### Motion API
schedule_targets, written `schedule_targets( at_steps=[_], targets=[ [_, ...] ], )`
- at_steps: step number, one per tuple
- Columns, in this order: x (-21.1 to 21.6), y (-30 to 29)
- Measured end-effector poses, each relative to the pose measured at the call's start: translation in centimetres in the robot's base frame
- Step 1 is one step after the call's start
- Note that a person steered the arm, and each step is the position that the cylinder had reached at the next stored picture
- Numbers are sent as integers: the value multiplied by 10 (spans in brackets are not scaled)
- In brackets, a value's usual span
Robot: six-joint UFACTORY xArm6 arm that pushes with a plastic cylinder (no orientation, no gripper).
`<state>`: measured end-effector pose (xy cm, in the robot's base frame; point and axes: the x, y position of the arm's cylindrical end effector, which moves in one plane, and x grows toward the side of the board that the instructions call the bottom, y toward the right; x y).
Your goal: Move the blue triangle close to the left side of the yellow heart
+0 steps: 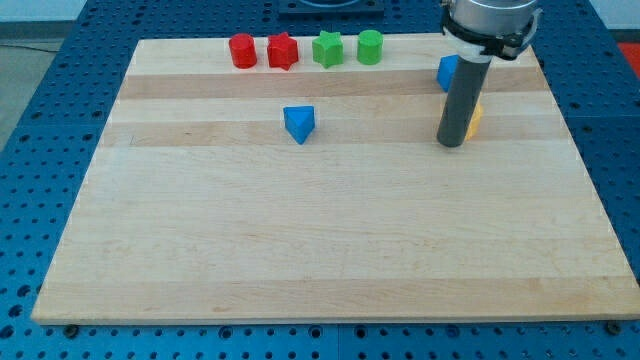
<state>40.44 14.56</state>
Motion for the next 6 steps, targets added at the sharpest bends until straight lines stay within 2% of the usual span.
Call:
schedule_targets(
  at_steps=[2, 3, 4, 5, 6],
  targets=[
    [2, -9],
    [33, -62],
    [40, -149],
    [23, -239],
    [-25, -265]
  ],
)
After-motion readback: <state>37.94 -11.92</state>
